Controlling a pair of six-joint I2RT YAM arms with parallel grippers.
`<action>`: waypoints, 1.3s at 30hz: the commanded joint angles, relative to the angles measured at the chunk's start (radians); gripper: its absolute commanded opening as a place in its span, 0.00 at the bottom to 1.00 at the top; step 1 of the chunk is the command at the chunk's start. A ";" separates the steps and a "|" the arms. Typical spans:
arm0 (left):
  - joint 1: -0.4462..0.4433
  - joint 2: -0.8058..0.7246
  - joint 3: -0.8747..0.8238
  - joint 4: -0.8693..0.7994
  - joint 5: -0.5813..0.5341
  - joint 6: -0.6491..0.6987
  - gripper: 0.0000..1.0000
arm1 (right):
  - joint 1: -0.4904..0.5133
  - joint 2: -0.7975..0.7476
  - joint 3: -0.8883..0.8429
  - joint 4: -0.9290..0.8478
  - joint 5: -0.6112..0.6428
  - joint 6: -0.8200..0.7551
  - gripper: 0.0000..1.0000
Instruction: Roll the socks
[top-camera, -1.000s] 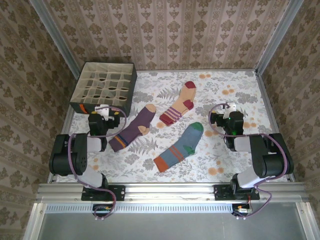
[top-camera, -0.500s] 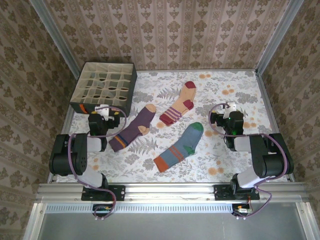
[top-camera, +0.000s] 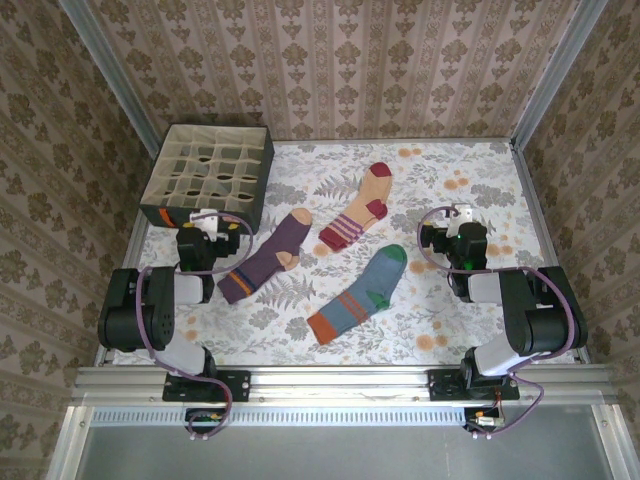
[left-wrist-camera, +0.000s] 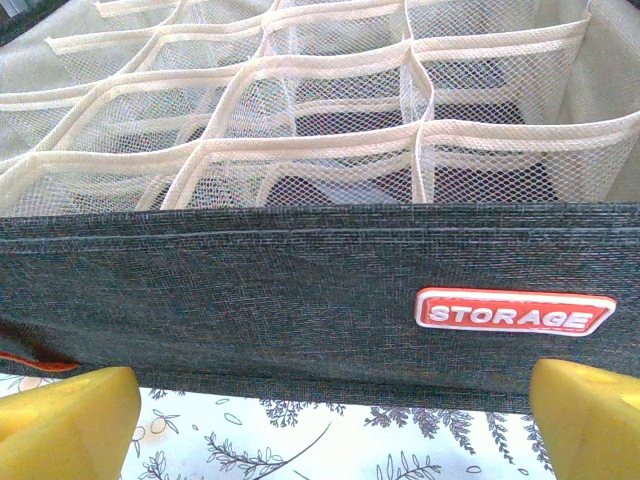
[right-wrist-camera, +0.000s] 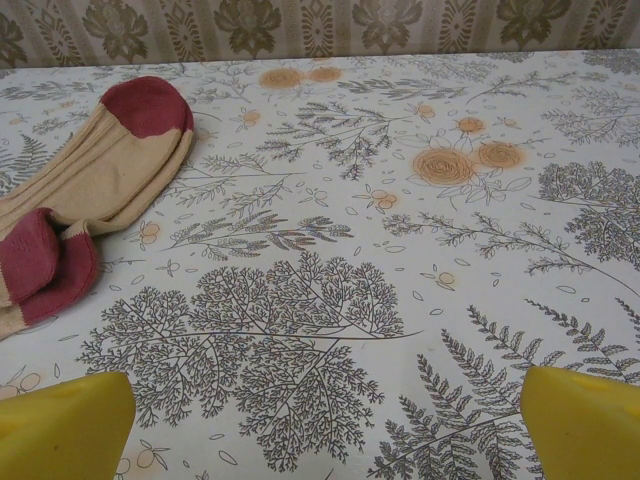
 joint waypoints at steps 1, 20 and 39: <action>0.008 -0.001 0.018 -0.008 0.007 -0.028 1.00 | 0.003 0.009 0.021 0.000 0.028 0.000 1.00; 0.014 -0.002 0.018 -0.007 0.016 -0.033 1.00 | 0.003 0.009 0.021 0.001 0.027 -0.002 1.00; -0.001 -0.506 0.023 -0.531 0.176 -0.099 0.90 | 0.130 -0.277 0.408 -1.132 0.039 0.399 0.88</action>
